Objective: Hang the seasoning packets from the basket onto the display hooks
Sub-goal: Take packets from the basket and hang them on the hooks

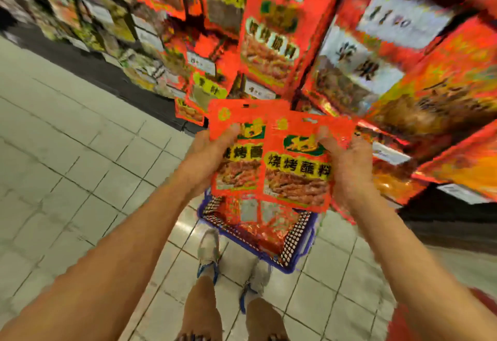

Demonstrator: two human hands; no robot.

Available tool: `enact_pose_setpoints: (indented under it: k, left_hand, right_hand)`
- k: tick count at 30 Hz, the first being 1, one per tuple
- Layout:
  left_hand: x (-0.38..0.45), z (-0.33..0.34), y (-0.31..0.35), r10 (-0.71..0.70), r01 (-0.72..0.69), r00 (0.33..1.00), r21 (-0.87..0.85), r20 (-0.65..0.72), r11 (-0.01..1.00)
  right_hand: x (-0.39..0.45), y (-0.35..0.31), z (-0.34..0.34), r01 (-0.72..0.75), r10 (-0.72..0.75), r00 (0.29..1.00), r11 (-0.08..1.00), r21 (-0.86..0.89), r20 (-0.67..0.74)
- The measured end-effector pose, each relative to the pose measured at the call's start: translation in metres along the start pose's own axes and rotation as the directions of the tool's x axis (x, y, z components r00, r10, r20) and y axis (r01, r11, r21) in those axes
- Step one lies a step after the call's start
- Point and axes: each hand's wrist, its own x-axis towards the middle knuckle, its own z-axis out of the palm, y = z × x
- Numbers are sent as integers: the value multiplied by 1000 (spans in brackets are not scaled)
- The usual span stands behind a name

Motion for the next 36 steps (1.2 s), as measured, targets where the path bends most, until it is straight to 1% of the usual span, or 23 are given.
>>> enact_pose_setpoints:
  k: [3,6,10,12,16,18,21,25,29,32,36]
  left_hand:
    - [-39,15,76,163,-162,987,58,-15,985]
    - [-73,23,149,284,-284,959,45,1,958]
    - [-109,29,238,479,-480,877,36,28,876]
    - [-122,29,272,532,-534,846,29,37,845]
    - [-139,22,326,636,-637,771,54,42,769]
    - [-143,15,348,679,-680,733,35,48,732]
    - [-147,6,377,723,-722,684,-47,98,690]
    - [-144,-3,407,733,-733,658,-73,174,676]
    - [-134,-9,433,749,-756,623,-75,225,651]
    - [-124,-7,449,759,-768,599,-88,254,635]
    - [-114,1,467,771,-785,566,-94,291,612]
  right_hand:
    - [-25,-85,-11,197,-198,979,980,-32,-43]
    - [-46,-165,-20,344,-343,937,939,-2,-72]
    - [-65,-255,-27,480,-475,877,874,83,-73]
    - [-74,-292,-25,538,-532,843,839,85,-83]
    - [-88,-348,-21,627,-612,776,774,83,-152]
    - [-92,-368,-18,655,-633,751,749,93,-189]
    - [-93,-396,-10,678,-647,728,729,94,-229]
    - [-83,-432,5,700,-663,705,707,100,-252]
    - [-61,-461,23,730,-696,664,682,36,-274]
    - [-46,-484,42,710,-684,672,704,-17,-283]
    - [-26,-514,68,687,-661,692,727,-18,-290]
